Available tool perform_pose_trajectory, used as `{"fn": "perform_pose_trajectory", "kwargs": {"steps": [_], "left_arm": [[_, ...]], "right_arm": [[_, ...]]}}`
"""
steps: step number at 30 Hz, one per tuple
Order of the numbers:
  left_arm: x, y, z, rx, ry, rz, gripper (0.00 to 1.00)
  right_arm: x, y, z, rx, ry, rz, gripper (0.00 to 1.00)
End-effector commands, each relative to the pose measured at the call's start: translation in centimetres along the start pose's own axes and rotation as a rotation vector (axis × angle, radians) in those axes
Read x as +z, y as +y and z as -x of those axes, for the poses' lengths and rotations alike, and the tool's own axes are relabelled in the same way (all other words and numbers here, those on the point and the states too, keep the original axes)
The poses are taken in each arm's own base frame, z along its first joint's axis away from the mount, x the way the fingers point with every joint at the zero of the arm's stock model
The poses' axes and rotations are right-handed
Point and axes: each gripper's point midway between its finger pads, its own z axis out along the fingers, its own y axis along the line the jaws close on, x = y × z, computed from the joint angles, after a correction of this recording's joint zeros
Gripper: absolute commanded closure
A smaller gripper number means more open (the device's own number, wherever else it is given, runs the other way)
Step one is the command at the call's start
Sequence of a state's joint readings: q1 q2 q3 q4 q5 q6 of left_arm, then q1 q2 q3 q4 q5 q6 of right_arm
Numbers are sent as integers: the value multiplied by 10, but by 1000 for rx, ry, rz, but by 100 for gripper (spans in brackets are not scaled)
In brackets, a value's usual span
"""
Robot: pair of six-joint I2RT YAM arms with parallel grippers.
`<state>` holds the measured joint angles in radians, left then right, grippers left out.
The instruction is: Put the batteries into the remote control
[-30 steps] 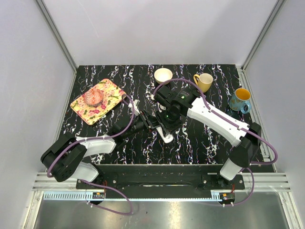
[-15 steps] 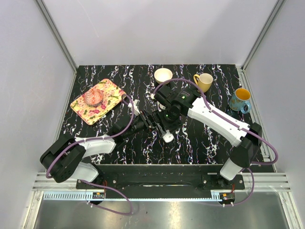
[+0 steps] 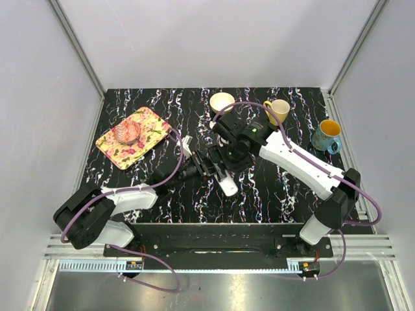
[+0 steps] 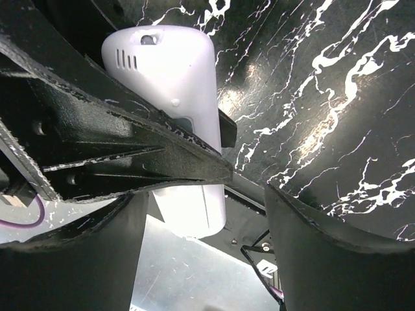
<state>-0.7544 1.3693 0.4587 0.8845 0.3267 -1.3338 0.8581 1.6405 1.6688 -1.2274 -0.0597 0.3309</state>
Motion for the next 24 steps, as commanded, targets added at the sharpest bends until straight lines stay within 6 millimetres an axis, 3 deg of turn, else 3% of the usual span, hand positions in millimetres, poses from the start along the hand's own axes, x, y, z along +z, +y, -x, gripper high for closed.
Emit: {"fn": "perform_pose_trajectory", "kwargs": {"steps": [1,9,11,12,13,14,15,16,18,24], "left_arm": [[-4,-53,-1,38,15,-177,100],[-1,-38,2,32,8,-144,100],[-3,-31,6,20,-6,-138,100],[-4,-29,9,13,-14,-143,100],[-8,-35,16,0,-32,-183,100],[-12,-33,17,-12,-34,-194,100],[-14,-37,20,-18,-39,-219,100],[-20,-46,24,-21,-38,-272,100],[-25,-51,27,-28,-33,-308,100],[-32,-57,26,-30,0,-332,100]], "right_arm": [[-27,-1,26,9,-153,2,21],[-55,20,28,52,-250,158,16],[-74,18,37,115,-355,216,15],[-64,12,29,147,-338,234,13],[-85,7,43,191,-456,293,12],[-86,5,43,213,-480,327,12],[-71,7,29,231,-437,380,11],[-83,11,36,230,-503,440,11],[-70,9,27,240,-487,463,11],[-60,26,19,208,-500,616,11]]}}
